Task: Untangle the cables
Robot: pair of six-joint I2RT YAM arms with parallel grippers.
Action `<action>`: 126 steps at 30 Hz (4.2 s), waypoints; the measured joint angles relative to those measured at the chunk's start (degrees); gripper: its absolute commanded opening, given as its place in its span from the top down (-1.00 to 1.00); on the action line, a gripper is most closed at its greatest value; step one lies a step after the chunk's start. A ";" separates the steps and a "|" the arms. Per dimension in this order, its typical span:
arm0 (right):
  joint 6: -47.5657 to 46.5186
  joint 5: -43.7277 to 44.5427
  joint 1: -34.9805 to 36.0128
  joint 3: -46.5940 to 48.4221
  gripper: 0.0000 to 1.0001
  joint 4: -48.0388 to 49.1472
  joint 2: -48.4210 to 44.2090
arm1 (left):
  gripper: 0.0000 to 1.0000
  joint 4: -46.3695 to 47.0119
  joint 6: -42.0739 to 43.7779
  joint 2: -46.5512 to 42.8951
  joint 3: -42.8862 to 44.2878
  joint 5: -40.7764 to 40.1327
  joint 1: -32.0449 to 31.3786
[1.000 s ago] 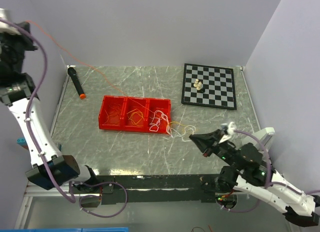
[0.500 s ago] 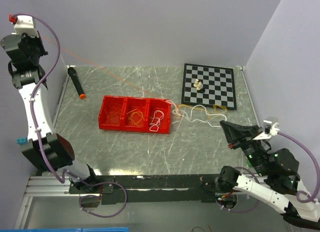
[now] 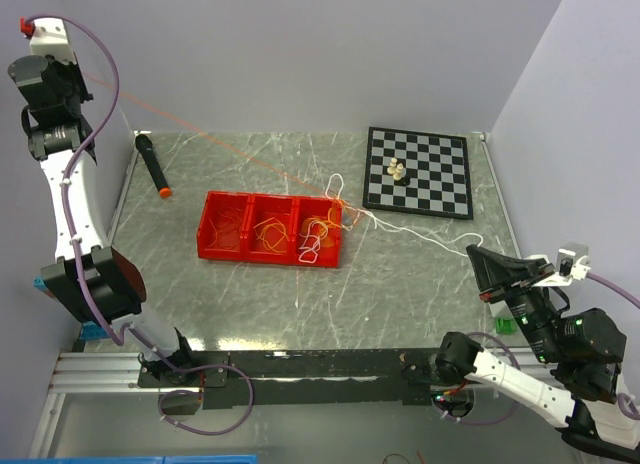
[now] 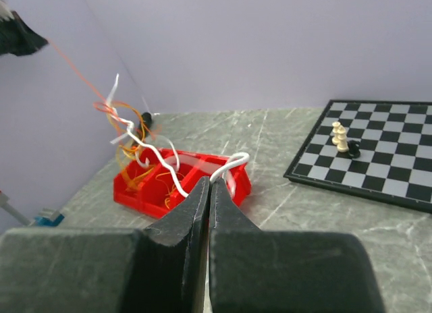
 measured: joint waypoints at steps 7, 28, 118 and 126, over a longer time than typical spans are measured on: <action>0.94 0.20 0.00 2.05 1.00 -2.67 0.02 | 0.97 -0.13 0.11 0.31 2.54 -2.38 -0.11; 2.34 0.07 -0.02 17.44 1.00 -12.87 0.07 | 0.98 -0.48 3.23 10.12 9.79 -12.48 -1.14; 14.25 -8.13 6.10 -15.41 1.00 10.14 13.99 | 0.97 31.76 -20.87 -13.62 31.95 9.42 -17.90; 16.17 -8.02 6.10 -18.47 1.00 9.97 13.94 | 0.97 35.98 -17.99 -14.43 29.73 6.91 -17.90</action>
